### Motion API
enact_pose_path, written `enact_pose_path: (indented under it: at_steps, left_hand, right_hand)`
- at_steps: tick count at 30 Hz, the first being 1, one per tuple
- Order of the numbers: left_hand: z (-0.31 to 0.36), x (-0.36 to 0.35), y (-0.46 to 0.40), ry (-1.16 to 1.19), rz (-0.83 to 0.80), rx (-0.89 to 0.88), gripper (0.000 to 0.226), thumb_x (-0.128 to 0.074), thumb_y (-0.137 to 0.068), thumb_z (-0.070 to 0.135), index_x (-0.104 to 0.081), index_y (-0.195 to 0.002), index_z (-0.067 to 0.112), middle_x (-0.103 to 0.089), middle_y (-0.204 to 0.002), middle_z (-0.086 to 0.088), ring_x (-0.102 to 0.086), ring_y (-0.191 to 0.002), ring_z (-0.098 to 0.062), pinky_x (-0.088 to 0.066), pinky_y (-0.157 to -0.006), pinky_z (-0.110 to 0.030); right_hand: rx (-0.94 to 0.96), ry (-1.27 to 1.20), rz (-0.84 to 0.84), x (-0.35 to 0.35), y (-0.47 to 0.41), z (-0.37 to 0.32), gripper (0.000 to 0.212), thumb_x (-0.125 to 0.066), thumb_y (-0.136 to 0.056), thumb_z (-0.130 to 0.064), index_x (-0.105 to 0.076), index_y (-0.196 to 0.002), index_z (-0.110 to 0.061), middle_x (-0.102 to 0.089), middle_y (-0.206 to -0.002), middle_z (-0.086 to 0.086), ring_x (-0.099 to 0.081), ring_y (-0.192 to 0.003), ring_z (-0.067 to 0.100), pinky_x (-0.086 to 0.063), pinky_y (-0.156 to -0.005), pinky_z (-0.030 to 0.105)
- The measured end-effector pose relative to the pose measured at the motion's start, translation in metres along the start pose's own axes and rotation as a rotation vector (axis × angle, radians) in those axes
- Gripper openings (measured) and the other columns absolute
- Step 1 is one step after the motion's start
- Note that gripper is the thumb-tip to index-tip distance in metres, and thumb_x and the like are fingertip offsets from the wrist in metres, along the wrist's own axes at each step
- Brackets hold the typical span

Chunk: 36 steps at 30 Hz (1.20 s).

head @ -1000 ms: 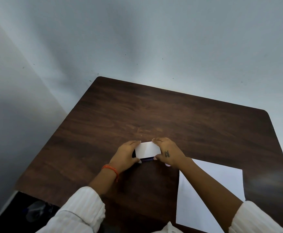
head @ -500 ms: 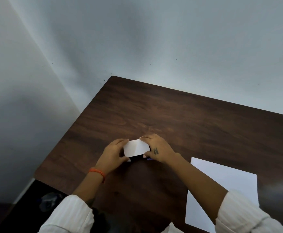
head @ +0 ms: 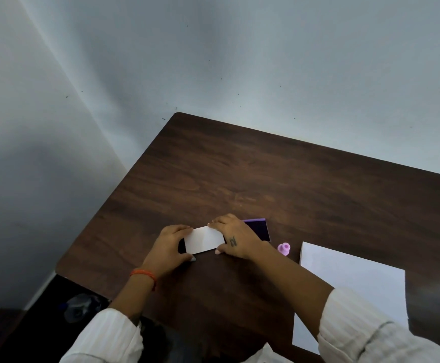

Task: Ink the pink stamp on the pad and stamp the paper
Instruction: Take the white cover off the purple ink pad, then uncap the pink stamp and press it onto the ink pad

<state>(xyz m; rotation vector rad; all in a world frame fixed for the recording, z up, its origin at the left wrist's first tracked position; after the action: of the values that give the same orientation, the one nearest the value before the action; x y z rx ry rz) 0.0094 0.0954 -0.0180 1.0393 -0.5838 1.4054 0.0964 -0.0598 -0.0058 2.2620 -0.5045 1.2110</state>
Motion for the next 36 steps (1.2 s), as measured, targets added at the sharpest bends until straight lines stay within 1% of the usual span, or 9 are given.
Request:
enact_pose_path:
  at_steps: [4, 9, 13, 16, 21, 23, 27, 30, 36]
  left_hand:
    - [0.008, 0.003, -0.003, -0.011, -0.003, -0.002, 0.084, -0.079, -0.065, 0.036, -0.038, -0.136, 0.021, -0.038, -0.145, -0.002, -0.027, -0.133, -0.021, -0.025, -0.111, -0.036]
    - [0.052, 0.020, -0.007, 0.121, 0.182, -0.136, 0.080, -0.079, -0.066, 0.031, -0.040, -0.135, 0.021, -0.039, -0.144, -0.004, -0.033, -0.131, -0.023, -0.028, -0.108, -0.034]
    - [0.100, 0.016, -0.009, 0.225, 0.223, -0.228, 0.080, -0.077, -0.069, 0.030, -0.036, -0.137, 0.024, -0.037, -0.146, 0.000, -0.032, -0.132, -0.018, -0.027, -0.106, -0.030]
    - [0.133, 0.000, -0.007, 0.275, 0.210, -0.285, 0.079, -0.077, -0.070, 0.029, -0.036, -0.137, 0.024, -0.038, -0.144, 0.000, -0.035, -0.131, -0.015, -0.026, -0.104, -0.023]
    - [0.165, -0.044, -0.001, 0.336, 0.071, -0.279, 0.075, -0.074, -0.074, 0.023, -0.034, -0.137, 0.025, -0.041, -0.143, 0.000, -0.040, -0.128, -0.015, -0.039, -0.106, -0.033]
    - [0.172, -0.058, -0.001, 0.334, 0.027, -0.266, 0.071, -0.071, -0.076, 0.019, -0.035, -0.137, 0.024, -0.042, -0.141, -0.001, -0.043, -0.125, -0.013, -0.039, -0.105, -0.028]
    - [0.182, -0.077, -0.001, 0.371, 0.005, -0.197, 0.054, -0.066, -0.080, 0.013, -0.045, -0.130, 0.019, -0.051, -0.132, -0.003, -0.050, -0.117, -0.013, -0.041, -0.100, -0.024]
    - [0.186, -0.084, -0.002, 0.394, 0.002, -0.140, 0.039, -0.062, -0.082, 0.010, -0.054, -0.119, 0.018, -0.057, -0.125, -0.004, -0.052, -0.114, -0.014, -0.040, -0.102, -0.028]
    - [0.189, -0.088, -0.008, 0.377, 0.007, -0.130, 0.029, -0.057, -0.085, 0.007, -0.058, -0.114, 0.013, -0.059, -0.120, -0.008, -0.054, -0.111, -0.016, -0.043, -0.102, -0.032]
  right_hand:
    - [0.001, -0.052, 0.003, 0.001, 0.002, 0.002, 0.077, -0.072, -0.074, -0.023, -0.032, -0.138, -0.018, -0.034, -0.147, 0.007, -0.027, -0.134, 0.024, -0.026, -0.110, 0.039]
    - [-0.087, -0.323, 0.273, 0.034, 0.024, 0.019, 0.073, -0.074, -0.072, -0.030, -0.037, -0.135, -0.029, -0.035, -0.148, 0.003, -0.025, -0.137, 0.021, -0.020, -0.111, 0.040]
    - [-0.173, -0.462, 0.546, 0.063, 0.065, 0.045, 0.065, -0.076, -0.070, -0.033, -0.048, -0.128, -0.028, -0.049, -0.138, 0.003, -0.041, -0.128, 0.019, -0.034, -0.107, 0.038]
    - [-0.238, -0.565, 0.668, 0.068, 0.098, 0.063, 0.061, -0.078, -0.069, -0.027, -0.053, -0.124, -0.024, -0.055, -0.131, 0.005, -0.053, -0.116, 0.018, -0.046, -0.094, 0.031]
    - [-0.338, -0.596, 0.735, 0.045, 0.135, 0.082, 0.058, -0.079, -0.069, -0.023, -0.056, -0.121, -0.018, -0.060, -0.123, 0.009, -0.055, -0.102, 0.013, -0.045, -0.078, 0.016]
    - [-0.376, -0.579, 0.739, 0.031, 0.142, 0.085, 0.053, -0.078, -0.070, -0.022, -0.058, -0.119, -0.014, -0.063, -0.119, 0.010, -0.058, -0.098, 0.014, -0.044, -0.075, 0.012]
    - [-0.407, -0.548, 0.761, 0.011, 0.147, 0.087, 0.034, -0.070, -0.079, -0.028, -0.066, -0.106, -0.010, -0.071, -0.103, 0.010, -0.065, -0.093, 0.019, -0.050, -0.081, 0.021]
    - [-0.419, -0.511, 0.734, 0.004, 0.143, 0.088, 0.029, -0.061, -0.083, -0.036, -0.069, -0.096, -0.012, -0.073, -0.092, 0.006, -0.063, -0.079, 0.009, -0.048, -0.074, 0.013]
    - [-0.427, -0.468, 0.716, -0.001, 0.139, 0.090, 0.016, -0.065, -0.083, -0.028, -0.069, -0.084, -0.013, -0.073, -0.079, 0.005, -0.053, -0.059, -0.005, -0.040, -0.062, -0.002]
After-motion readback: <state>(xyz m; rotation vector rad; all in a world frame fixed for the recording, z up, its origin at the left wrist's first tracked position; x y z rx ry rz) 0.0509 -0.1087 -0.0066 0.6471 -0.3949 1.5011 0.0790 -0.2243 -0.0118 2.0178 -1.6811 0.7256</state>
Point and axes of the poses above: each hand's wrist, its own y-axis away from the middle knuckle, its own x-axis out of the back of the hand, z = x × y, the point moved 4 cm from there along -y, towards the middle knuckle
